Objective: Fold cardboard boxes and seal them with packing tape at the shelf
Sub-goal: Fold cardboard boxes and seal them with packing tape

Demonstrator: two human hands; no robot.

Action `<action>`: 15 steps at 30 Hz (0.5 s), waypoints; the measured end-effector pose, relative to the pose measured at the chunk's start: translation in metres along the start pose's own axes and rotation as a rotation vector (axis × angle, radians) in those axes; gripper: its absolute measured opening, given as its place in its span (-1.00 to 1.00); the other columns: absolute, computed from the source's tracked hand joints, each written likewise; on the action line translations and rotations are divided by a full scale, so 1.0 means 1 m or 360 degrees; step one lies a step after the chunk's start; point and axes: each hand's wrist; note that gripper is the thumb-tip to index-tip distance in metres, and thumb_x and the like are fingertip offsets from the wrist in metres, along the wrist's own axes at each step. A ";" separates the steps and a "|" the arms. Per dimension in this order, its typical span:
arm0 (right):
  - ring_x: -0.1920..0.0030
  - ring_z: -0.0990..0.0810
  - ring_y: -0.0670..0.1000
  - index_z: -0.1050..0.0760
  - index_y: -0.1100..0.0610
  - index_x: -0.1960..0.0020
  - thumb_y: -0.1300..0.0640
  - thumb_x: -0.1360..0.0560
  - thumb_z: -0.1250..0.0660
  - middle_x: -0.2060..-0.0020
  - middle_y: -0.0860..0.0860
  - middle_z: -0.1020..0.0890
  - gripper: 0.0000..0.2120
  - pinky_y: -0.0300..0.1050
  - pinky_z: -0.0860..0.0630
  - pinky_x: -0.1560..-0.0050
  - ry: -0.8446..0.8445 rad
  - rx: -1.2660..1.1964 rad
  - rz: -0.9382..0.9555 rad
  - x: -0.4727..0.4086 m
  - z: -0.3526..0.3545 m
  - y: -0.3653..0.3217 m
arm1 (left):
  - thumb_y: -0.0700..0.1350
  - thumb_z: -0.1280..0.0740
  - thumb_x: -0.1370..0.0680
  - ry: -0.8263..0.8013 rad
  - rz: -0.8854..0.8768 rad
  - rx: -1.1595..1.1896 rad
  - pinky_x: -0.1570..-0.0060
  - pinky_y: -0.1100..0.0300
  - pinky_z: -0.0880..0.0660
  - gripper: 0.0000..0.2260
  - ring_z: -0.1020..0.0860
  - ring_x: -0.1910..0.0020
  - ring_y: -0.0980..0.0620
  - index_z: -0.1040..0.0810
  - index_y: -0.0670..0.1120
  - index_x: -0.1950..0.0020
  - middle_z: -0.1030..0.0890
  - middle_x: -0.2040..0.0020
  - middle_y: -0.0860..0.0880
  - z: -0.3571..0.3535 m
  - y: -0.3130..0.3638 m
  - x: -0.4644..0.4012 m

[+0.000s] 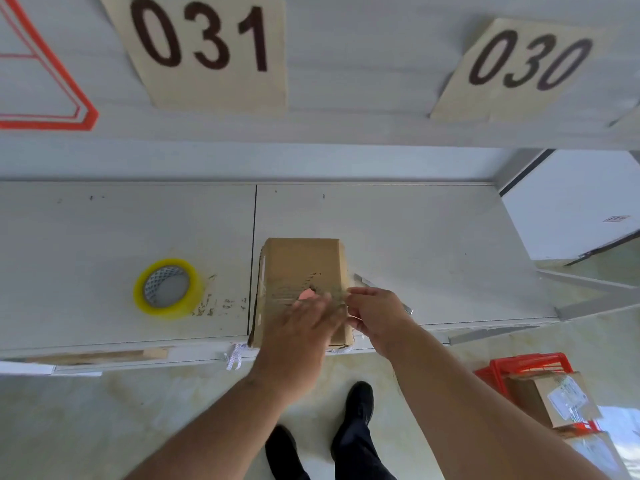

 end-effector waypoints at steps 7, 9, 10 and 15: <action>0.49 -0.45 -0.03 -0.59 0.27 0.12 0.41 -0.48 -0.43 0.47 0.06 -0.49 -0.92 -0.18 -0.53 0.39 0.0109 -0.0081 -0.0106 0.000 -0.008 -0.021 | -0.13 -0.60 -0.34 -0.0150 -0.0026 -0.0143 -0.45 -0.15 -0.40 -0.27 -0.47 -0.47 -0.12 -0.48 0.14 -0.47 -0.48 -0.49 -0.07 -0.006 0.004 0.001; 0.54 -0.41 -0.06 -0.55 0.27 0.13 0.47 -0.48 -0.37 0.47 0.08 -0.47 -0.87 -0.20 -0.48 0.46 0.0062 -0.0320 -0.0286 -0.004 -0.012 -0.029 | -0.12 -0.62 -0.35 -0.0111 -0.0016 -0.0133 -0.47 -0.13 -0.37 -0.30 -0.45 -0.48 -0.13 -0.50 0.15 -0.45 -0.46 -0.50 -0.10 -0.006 0.005 0.001; 0.53 -0.41 -0.07 -0.54 0.26 0.15 0.48 -0.49 -0.34 0.47 0.07 -0.47 -0.84 -0.21 -0.48 0.47 0.0044 -0.0414 -0.0363 -0.004 -0.013 -0.032 | -0.12 -0.63 -0.35 -0.0077 -0.0012 -0.0136 -0.49 -0.11 -0.34 -0.30 -0.43 -0.49 -0.13 -0.51 0.16 -0.45 -0.45 -0.51 -0.12 -0.006 0.006 0.002; 0.42 -0.39 -0.08 -0.49 0.26 0.20 0.48 -0.51 -0.30 0.44 0.06 -0.46 -0.81 -0.21 -0.48 0.36 -0.0012 -0.0646 -0.0511 -0.007 -0.015 -0.038 | -0.15 -0.67 -0.27 0.0053 0.0026 -0.0107 -0.44 -0.08 -0.24 -0.20 -0.31 -0.45 -0.14 -0.51 0.16 -0.47 -0.49 -0.46 -0.17 -0.004 0.010 0.003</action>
Point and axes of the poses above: each hand's wrist, its own x-axis away from the middle knuckle, its own z-axis out of the back of the hand, y = z × x
